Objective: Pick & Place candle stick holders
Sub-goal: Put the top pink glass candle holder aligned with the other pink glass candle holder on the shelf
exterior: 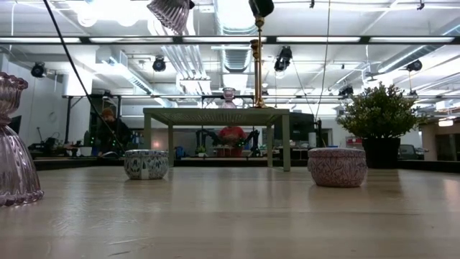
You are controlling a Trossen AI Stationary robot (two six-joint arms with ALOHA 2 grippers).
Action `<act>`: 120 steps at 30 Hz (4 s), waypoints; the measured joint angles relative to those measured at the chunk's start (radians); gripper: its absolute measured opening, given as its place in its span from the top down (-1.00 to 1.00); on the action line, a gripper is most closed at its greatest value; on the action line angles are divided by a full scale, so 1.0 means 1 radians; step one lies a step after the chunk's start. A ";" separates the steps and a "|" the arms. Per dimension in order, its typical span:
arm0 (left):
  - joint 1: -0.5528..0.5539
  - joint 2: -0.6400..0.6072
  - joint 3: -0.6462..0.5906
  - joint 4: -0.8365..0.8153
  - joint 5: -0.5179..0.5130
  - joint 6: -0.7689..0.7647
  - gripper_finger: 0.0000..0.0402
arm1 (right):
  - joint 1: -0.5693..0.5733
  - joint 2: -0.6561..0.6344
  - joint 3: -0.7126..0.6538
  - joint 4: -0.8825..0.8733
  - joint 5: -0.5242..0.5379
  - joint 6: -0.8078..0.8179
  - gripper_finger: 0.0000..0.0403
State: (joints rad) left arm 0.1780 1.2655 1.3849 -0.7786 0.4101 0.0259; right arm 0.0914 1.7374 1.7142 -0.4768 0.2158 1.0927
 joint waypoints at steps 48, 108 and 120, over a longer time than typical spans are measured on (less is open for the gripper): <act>0.005 -0.004 -0.001 0.042 0.007 -0.013 0.30 | -0.005 -0.002 0.002 0.052 0.022 -0.024 0.54; 0.262 0.289 -0.369 1.069 -0.447 -0.082 0.31 | 0.088 -0.283 0.010 -0.002 0.205 -0.532 0.38; 0.294 0.356 -0.324 1.069 -0.478 -0.077 0.30 | 0.098 -0.282 0.006 -0.015 0.206 -0.521 0.40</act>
State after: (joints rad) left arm 0.4720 1.6215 1.0608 0.2908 -0.0676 -0.0515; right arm 0.1898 1.4555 1.7203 -0.4919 0.4213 0.5720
